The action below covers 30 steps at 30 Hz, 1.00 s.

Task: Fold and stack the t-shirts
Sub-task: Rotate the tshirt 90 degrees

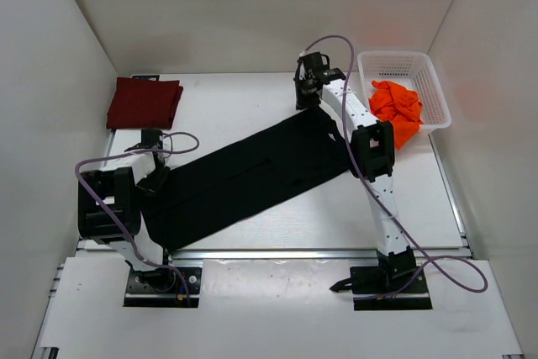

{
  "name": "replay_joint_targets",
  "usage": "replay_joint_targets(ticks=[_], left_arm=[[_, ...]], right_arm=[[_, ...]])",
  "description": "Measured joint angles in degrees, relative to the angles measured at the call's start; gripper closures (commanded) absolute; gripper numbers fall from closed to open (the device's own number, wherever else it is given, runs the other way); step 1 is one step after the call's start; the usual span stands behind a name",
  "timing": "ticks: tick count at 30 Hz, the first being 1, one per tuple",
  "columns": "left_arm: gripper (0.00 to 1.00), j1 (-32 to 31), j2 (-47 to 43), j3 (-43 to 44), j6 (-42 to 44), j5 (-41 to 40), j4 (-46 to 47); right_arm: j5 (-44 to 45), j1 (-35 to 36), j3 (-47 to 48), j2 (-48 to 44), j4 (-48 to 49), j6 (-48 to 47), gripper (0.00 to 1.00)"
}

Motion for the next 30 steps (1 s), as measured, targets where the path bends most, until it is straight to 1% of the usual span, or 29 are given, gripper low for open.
replay_joint_targets(ticks=[2,4,7,9,12,13,14,16,18,20,22,24,27,30], left_arm=[[0.27,0.0,-0.9,-0.4,-0.2,0.3,-2.0],[0.26,0.0,-1.1,-0.2,-1.0,1.0,-3.7],[0.26,0.1,-1.7,0.3,-2.7,2.5,-5.9],[0.24,0.2,-2.7,0.5,-3.7,3.3,-7.0],[0.24,0.4,-4.8,1.4,-4.9,3.6,-7.6],[0.25,0.5,-5.5,2.0,-5.1,3.6,-7.6],[0.25,0.7,-6.1,2.7,-5.5,3.6,-7.3],[0.26,1.0,-6.4,4.0,-6.1,3.9,-6.7],[0.26,1.0,-6.3,4.8,-6.7,4.3,-5.7],[0.26,0.6,-6.2,4.9,-7.3,4.7,-5.4],[0.25,-0.6,-6.0,4.8,-7.6,4.9,-5.4],[0.26,-1.5,-5.6,4.5,-7.6,4.9,-5.3],[0.27,-2.1,-3.3,4.4,-7.3,4.7,-5.0],[0.27,-1.7,-0.3,4.4,-6.4,4.2,-5.2]], right_arm=[[-2.4,0.5,3.0,-0.5,1.8,0.0,0.81],[-3.0,1.2,4.4,-2.2,2.4,0.1,0.81],[-2.0,0.8,3.9,-7.5,1.1,0.8,0.84],[-0.7,-0.4,0.3,-13.6,0.9,1.4,0.85],[1.6,-2.5,-11.7,-26.7,1.0,2.1,0.92],[2.3,-3.4,-17.1,-31.5,1.3,2.5,0.95],[2.9,-4.0,-23.0,-36.2,2.4,2.8,0.99],[4.2,-4.4,-34.1,-44.0,3.6,3.8,1.00],[4.8,-4.1,-47.3,-50.9,6.5,5.0,1.00],[4.7,-3.9,-58.6,-54.7,8.5,6.4,1.00],[4.3,-3.7,-66.6,-54.8,9.0,7.6,1.00],[4.1,-3.8,-70.2,-52.3,9.4,8.5,1.00],[3.8,-4.2,-70.9,-47.6,12.0,9.8,1.00],[3.6,-4.7,-69.4,-42.9,14.8,11.1,1.00]])
